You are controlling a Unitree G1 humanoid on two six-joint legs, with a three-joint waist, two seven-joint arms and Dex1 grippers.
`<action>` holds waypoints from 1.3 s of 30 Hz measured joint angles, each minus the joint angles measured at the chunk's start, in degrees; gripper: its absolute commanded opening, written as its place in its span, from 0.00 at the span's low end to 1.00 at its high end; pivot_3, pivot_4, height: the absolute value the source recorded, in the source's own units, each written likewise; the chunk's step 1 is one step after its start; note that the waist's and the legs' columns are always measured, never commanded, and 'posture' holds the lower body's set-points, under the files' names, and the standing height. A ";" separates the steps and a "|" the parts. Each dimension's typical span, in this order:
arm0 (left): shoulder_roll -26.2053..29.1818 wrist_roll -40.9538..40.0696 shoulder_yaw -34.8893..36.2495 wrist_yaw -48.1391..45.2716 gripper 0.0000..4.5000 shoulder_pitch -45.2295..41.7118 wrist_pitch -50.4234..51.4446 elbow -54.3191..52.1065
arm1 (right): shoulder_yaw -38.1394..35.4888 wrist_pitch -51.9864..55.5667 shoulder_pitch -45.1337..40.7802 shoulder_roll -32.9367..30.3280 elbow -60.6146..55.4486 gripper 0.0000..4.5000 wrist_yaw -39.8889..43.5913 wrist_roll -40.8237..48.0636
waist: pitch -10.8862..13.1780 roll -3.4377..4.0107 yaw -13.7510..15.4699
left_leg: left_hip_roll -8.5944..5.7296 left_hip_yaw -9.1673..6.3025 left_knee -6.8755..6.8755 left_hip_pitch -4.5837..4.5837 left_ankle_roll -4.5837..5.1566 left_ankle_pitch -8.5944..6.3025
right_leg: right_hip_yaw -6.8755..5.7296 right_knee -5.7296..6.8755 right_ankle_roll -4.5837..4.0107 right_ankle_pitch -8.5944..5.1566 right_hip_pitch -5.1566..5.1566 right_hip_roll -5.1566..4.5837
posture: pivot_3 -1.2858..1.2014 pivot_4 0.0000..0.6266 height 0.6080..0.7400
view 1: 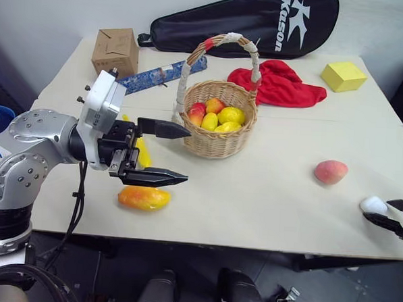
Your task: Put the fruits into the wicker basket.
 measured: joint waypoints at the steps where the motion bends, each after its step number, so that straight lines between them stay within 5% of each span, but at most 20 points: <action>1: -0.01 0.18 -0.32 -0.04 1.00 -0.21 -0.02 0.09 | 0.00 0.06 -0.26 0.02 0.70 0.73 0.06 0.14 | 0.00 0.00 0.01 | 0.02 0.00 0.00 0.01 -0.02 -0.01 | 0.05 0.00 -0.01 0.01 0.00 0.02 | 0.52 0.24 1.00; 3: -0.02 0.51 -0.35 -0.17 1.00 -0.44 -0.10 0.30 | -0.08 0.38 -0.47 0.13 0.92 0.61 0.20 0.49 | 0.00 0.00 0.02 | 0.05 0.01 0.00 0.01 -0.03 -0.03 | 0.23 0.00 -0.03 0.02 -0.01 0.05 | 0.52 0.24 1.00; 18: -0.36 1.82 -0.34 0.01 1.00 -0.54 -1.63 1.72 | -6.95 4.91 4.43 -2.99 7.26 0.61 -9.12 2.43 | -0.01 0.01 -0.17 | 0.07 0.28 0.00 0.00 0.11 -0.25 | 0.75 -0.06 -0.03 0.02 -0.13 0.08 | 0.52 0.24 1.00; 23: -0.44 2.80 -0.34 -0.20 1.00 -0.52 -2.45 1.95 | -6.91 6.92 4.13 -2.98 6.30 0.99 -9.65 2.76 | 0.00 0.00 -0.90 | 0.08 0.32 0.01 0.01 0.12 -0.25 | 0.81 -0.06 0.01 0.04 -0.13 0.10 | 0.52 0.24 1.00; 26: -0.44 3.61 -0.34 -0.26 1.00 0.15 -2.82 2.11 | -6.94 8.05 3.90 -2.98 3.94 0.99 -8.95 3.50 | 0.00 0.01 -1.23 | 0.10 0.40 0.00 0.04 0.12 -0.26 | 0.89 -0.05 0.03 0.05 -0.14 0.12 | 0.52 0.24 1.00; 29: -0.20 3.89 -0.04 -0.22 1.00 1.59 -3.15 2.48 | -8.72 10.19 4.05 -2.98 -2.85 0.99 -5.38 6.85 | 0.00 0.02 -1.28 | 0.14 0.52 0.00 0.04 0.12 -0.26 | 1.01 -0.01 0.04 0.06 -0.21 0.15 | 0.52 0.24 1.00; 33: 2.91 4.33 3.48 -0.68 1.00 5.89 -3.28 2.63 | -11.93 19.25 8.65 -3.43 -27.82 0.99 3.90 16.85 | 0.00 0.03 -1.17 | 0.29 0.56 0.00 0.00 -0.02 -0.30 | 1.09 0.26 0.02 0.05 -0.49 0.22 | 0.52 0.24 1.00; 39: 13.60 9.54 10.92 -7.82 1.00 20.57 -7.40 3.62 | -9.40 32.36 5.81 -4.47 -58.07 0.99 11.33 32.37 | 0.02 0.01 -0.98 | 0.43 0.63 -0.01 -0.21 0.12 -0.67 | 1.06 0.36 -0.21 -0.08 -0.90 0.06 | 0.52 0.24 1.00</action>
